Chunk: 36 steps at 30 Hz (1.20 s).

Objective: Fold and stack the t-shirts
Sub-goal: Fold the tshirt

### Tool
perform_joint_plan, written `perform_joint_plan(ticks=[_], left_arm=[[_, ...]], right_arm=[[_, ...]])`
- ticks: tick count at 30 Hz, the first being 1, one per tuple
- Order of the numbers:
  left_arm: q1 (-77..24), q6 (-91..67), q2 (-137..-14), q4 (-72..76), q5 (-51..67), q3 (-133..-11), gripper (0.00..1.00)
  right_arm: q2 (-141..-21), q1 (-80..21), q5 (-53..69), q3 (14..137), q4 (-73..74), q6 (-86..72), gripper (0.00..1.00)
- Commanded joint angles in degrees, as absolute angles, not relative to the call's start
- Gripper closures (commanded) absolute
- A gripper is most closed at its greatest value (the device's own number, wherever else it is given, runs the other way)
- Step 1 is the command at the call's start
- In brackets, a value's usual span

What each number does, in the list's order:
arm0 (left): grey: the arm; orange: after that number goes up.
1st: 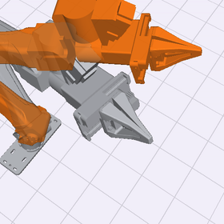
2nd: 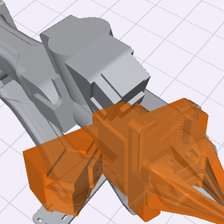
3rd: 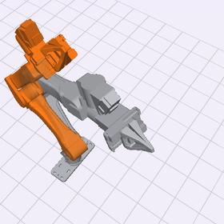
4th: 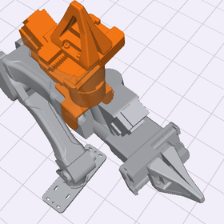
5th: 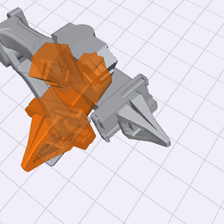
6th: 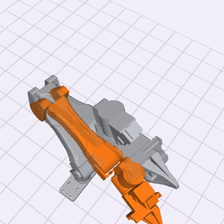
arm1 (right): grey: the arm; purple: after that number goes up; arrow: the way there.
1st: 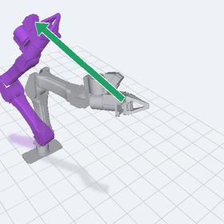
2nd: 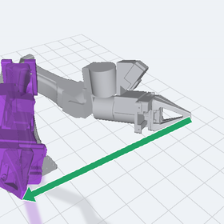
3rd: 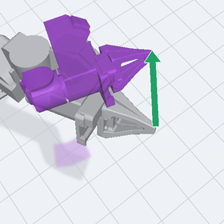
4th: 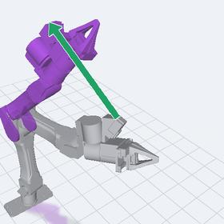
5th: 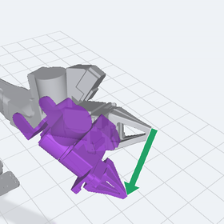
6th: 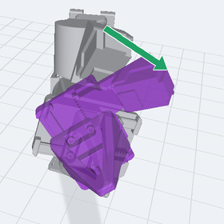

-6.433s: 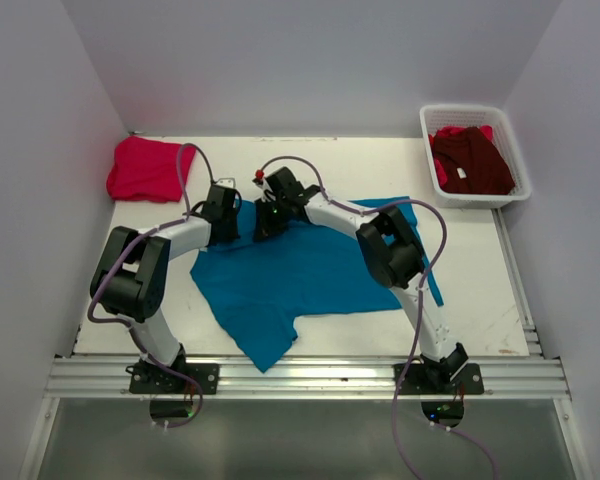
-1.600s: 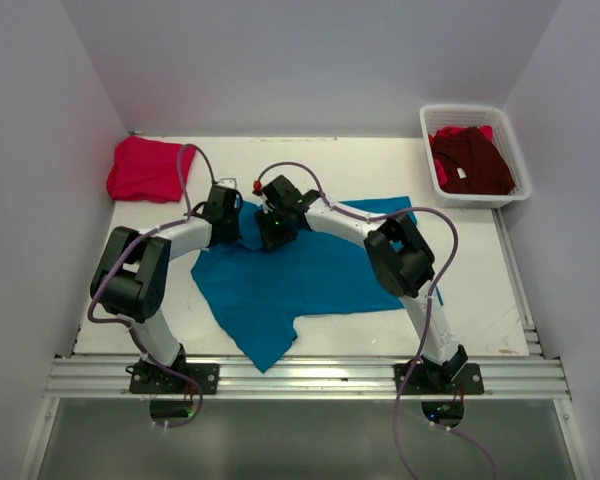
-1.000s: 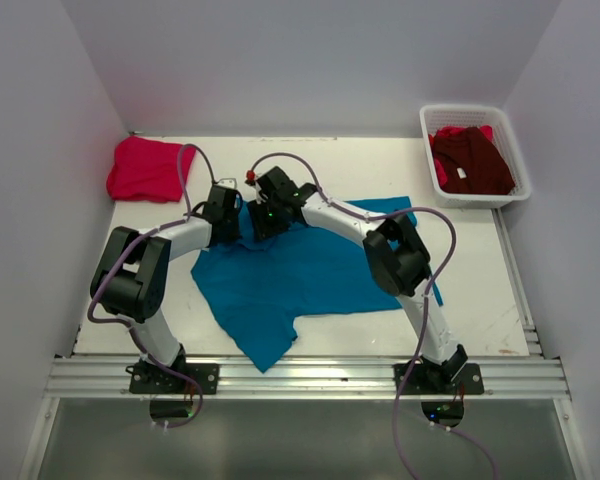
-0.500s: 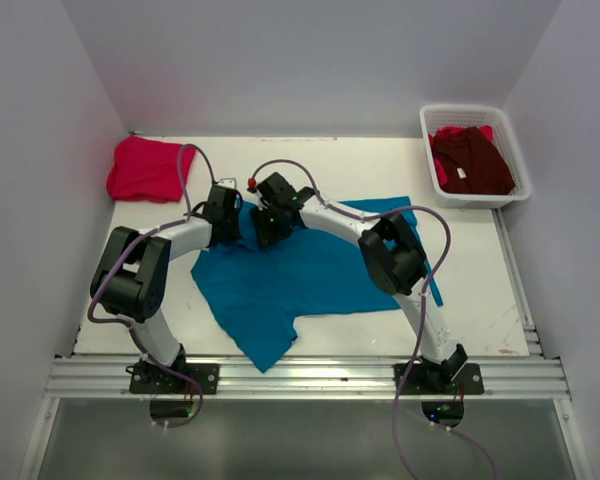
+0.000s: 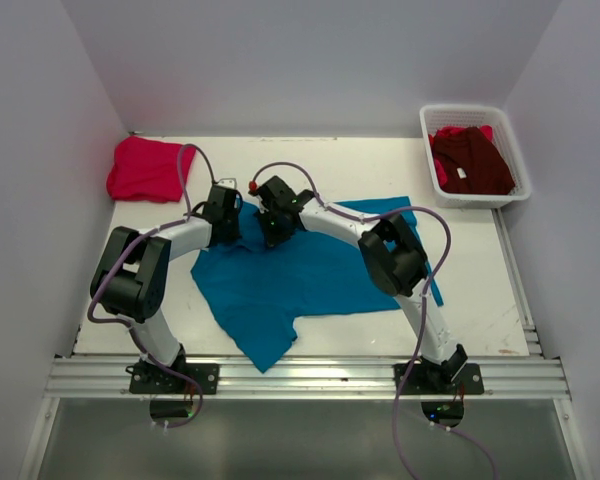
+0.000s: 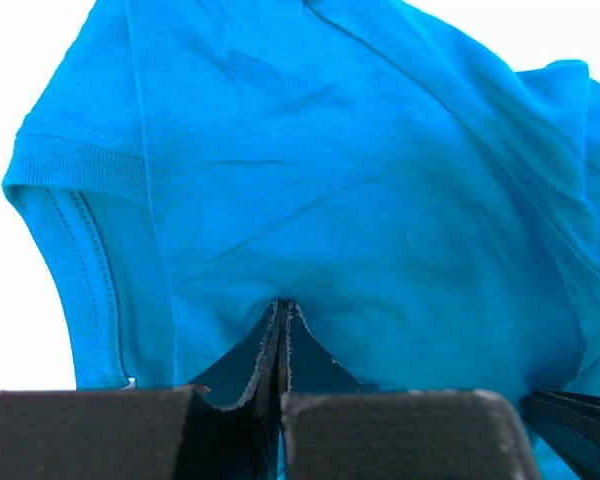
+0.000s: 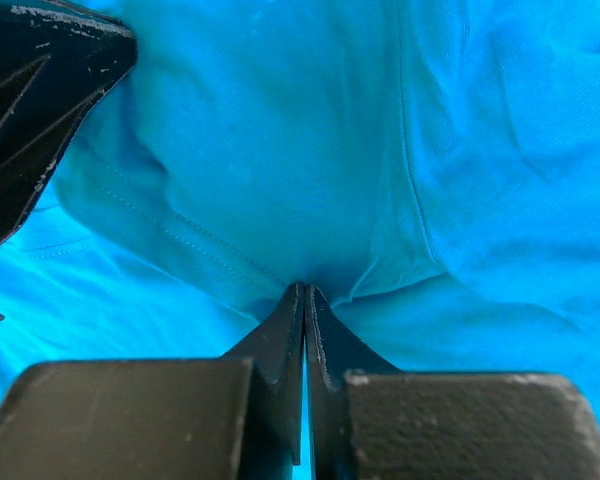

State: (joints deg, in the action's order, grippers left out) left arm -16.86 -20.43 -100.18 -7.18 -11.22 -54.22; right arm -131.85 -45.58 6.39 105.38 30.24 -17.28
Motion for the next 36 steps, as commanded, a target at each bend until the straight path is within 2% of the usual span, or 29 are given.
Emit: perform_joint_plan(ticks=[1,13,25,27,30,36], left_arm=[[-16.3,-20.7,-101.6,-7.8,-11.6,-53.0,1.0],[-16.3,-20.7,-101.9,-7.8,-11.7,-53.1,1.0],[-16.3,-20.7,-101.8,-8.0,-11.8,-53.2,1.0],[-16.3,-20.7,-101.8,-8.0,-11.8,-53.3,1.0],[-16.3,-20.7,-102.0,-8.1,-11.7,-53.4,1.0],[-16.3,-20.7,-101.7,-8.3,-11.8,-53.3,1.0]], right_arm=[[-127.6,-46.1,4.7,105.6,31.4,-16.6,1.0],[-121.3,-46.9,1.1,108.1,35.2,-13.9,1.0],[-121.0,-47.9,-1.5,111.4,40.6,-12.7,1.0],[-120.9,-48.4,-1.2,110.1,40.7,-12.8,0.81],[-120.8,-49.5,-0.2,106.9,38.9,-13.6,0.67],[-122.9,-50.9,-0.2,105.6,36.9,-14.9,0.65]])
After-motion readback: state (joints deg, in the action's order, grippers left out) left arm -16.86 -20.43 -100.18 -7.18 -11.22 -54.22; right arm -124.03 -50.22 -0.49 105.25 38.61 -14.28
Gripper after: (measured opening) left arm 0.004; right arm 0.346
